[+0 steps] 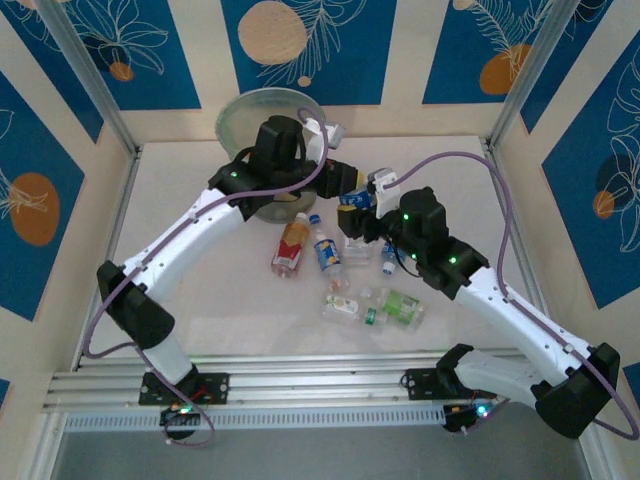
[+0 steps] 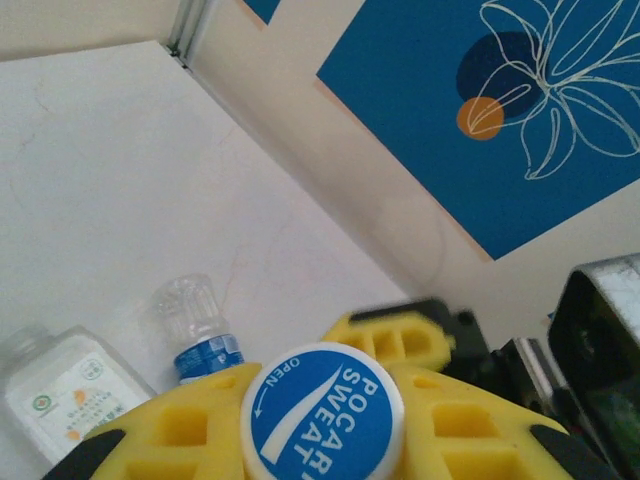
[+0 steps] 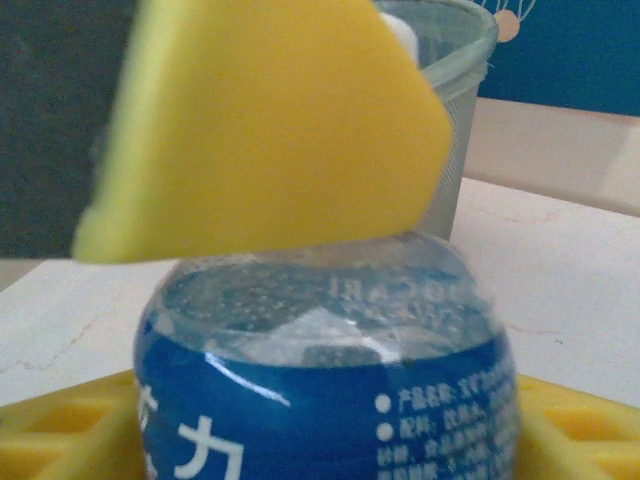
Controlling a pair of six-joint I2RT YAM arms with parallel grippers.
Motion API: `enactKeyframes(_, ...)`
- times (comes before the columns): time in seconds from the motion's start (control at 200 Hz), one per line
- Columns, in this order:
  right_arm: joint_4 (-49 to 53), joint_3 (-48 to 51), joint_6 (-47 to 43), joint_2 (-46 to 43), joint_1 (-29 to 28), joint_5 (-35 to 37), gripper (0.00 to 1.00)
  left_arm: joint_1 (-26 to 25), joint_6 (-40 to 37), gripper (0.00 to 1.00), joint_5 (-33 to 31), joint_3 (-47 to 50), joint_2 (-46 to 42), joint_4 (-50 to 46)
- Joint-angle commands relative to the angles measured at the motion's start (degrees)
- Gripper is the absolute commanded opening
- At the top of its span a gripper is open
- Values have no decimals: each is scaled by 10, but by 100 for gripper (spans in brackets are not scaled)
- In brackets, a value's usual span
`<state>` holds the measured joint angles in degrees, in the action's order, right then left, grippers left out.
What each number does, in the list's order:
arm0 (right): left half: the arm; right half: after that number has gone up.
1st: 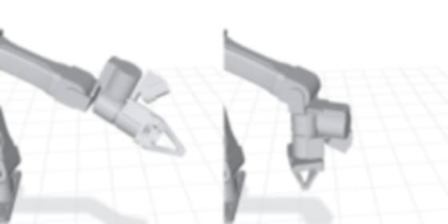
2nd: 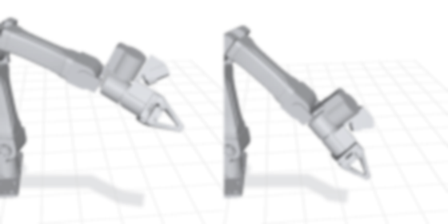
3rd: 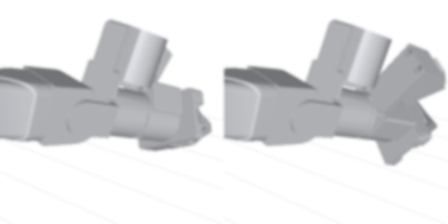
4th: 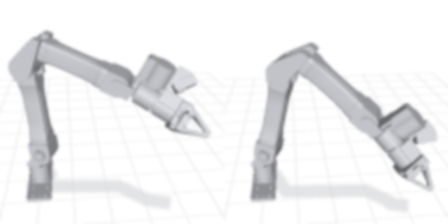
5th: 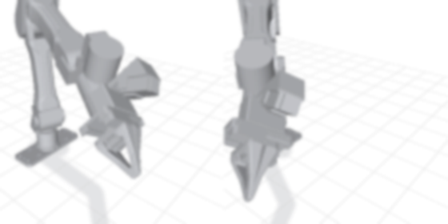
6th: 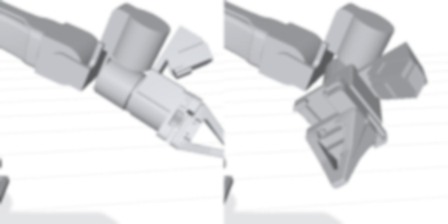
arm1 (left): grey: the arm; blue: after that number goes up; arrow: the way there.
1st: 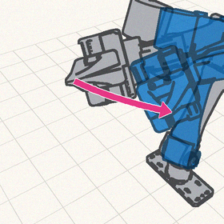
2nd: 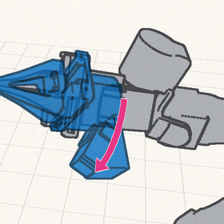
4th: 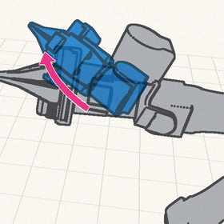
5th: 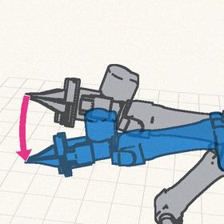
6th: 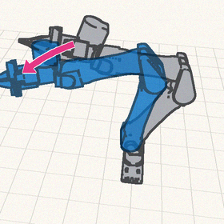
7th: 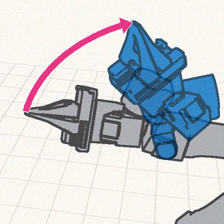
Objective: Put the plastic bottles in the bin
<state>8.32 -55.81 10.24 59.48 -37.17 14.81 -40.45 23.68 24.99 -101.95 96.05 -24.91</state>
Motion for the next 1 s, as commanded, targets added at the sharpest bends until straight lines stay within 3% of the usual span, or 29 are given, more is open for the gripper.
enactKeyframes(0.0,18,-37,8,-9,-5,17,92,6,-55,3,-89,-24,-32,-5)
enactKeyframes(0.04,29,-42,17,-14,-5,25,100,10,-67,3,-115,-32,-35,-10)
enactKeyframes(0.4,130,-80,76,-70,-4,93,99,92,-125,3,-223,-126,-18,18)
enactKeyframes(0.805,222,-79,140,-103,-4,140,99,170,-236,4,-330,-289,99,-4)
enactKeyframes(0.995,241,-77,159,-106,-4,147,99,186,-231,4,-343,-334,162,5)
